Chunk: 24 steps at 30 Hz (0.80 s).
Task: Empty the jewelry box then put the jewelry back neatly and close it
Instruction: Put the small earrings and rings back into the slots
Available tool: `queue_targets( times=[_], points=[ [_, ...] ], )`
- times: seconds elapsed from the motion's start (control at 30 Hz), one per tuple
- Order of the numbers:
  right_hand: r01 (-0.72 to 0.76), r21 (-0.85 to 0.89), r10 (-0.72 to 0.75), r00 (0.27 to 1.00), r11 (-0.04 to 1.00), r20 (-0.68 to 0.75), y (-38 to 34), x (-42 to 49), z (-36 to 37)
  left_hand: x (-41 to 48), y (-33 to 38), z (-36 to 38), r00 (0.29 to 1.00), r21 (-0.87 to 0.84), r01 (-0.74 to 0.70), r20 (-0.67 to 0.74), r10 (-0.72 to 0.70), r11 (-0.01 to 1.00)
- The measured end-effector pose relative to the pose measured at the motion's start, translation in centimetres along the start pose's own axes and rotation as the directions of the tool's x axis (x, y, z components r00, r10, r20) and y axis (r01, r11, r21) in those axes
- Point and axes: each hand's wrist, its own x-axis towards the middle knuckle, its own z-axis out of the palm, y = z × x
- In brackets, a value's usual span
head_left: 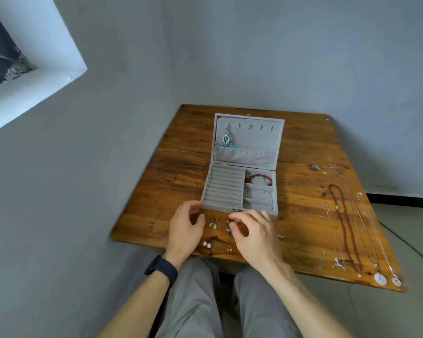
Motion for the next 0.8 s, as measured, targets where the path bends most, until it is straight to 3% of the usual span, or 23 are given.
queue_targets(
  times=[0.3,0.47,0.8],
  points=[
    [0.079,-0.27,-0.058,0.995,0.96,0.085,-2.2,1.2,2.3,-1.3,-0.3,0.5,0.995,0.244,-0.094,0.055,0.083,0.965],
    [0.101,-0.326,-0.065,0.991,0.94,0.117,-2.7,1.9,2.8,-0.9,-0.1,0.1,0.992,0.3,-0.125,0.063,0.111,0.946],
    [0.039,-0.072,-0.03,0.992,0.997,0.122,-2.1,2.6,-0.5,0.0,-0.1,-0.9,0.986,0.329,-0.152,0.12,0.119,0.932]
  ],
)
